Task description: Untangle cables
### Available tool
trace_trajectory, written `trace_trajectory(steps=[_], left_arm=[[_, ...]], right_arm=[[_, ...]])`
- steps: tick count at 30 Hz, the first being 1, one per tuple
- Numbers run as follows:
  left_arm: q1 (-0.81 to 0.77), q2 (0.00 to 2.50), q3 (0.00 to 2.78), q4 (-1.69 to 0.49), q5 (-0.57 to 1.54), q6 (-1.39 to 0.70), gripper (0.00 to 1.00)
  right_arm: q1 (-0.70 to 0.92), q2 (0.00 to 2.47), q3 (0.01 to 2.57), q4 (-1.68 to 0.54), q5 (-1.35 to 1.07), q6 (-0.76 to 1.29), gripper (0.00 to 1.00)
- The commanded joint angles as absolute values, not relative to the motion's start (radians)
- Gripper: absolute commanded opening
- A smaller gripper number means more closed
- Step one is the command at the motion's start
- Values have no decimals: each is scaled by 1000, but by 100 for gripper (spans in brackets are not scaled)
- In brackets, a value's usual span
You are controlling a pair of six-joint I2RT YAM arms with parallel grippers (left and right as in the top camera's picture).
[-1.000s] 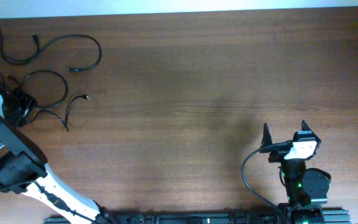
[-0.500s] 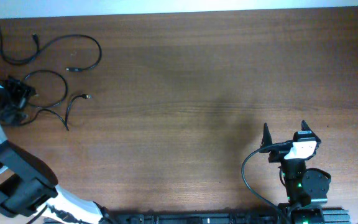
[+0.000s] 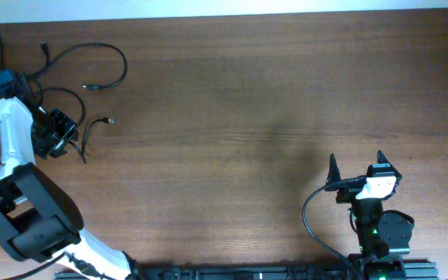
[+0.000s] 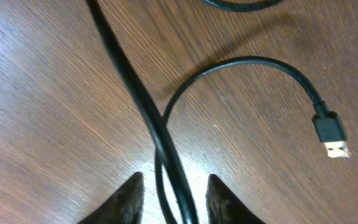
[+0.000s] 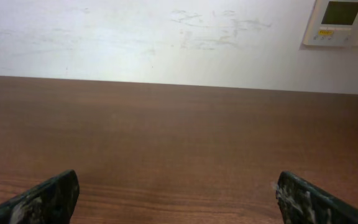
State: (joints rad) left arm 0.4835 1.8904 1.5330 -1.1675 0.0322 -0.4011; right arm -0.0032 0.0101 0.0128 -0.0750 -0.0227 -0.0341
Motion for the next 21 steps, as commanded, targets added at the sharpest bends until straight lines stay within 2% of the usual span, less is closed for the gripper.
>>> trace_trajectory(steps=[1, 2, 7, 14, 18, 21], left_arm=[[486, 1894, 1523, -1173, 2, -396, 8], [486, 1894, 1524, -1183, 2, -396, 0], [486, 1894, 1542, -1223, -123, -414, 0], [487, 1894, 1594, -1269, -508, -657, 0], [486, 1894, 1567, -1231, -495, -670, 0], [487, 1894, 1505, -1166, -407, -670, 2]], right_arm=[[-7, 4, 6, -78, -18, -37, 98], [-7, 4, 6, -78, -18, -37, 98], [-7, 4, 6, -78, -18, -37, 98], [-7, 4, 6, -78, -18, -37, 98], [-7, 4, 6, -78, -17, -37, 98], [-7, 4, 6, -78, -17, -37, 98]])
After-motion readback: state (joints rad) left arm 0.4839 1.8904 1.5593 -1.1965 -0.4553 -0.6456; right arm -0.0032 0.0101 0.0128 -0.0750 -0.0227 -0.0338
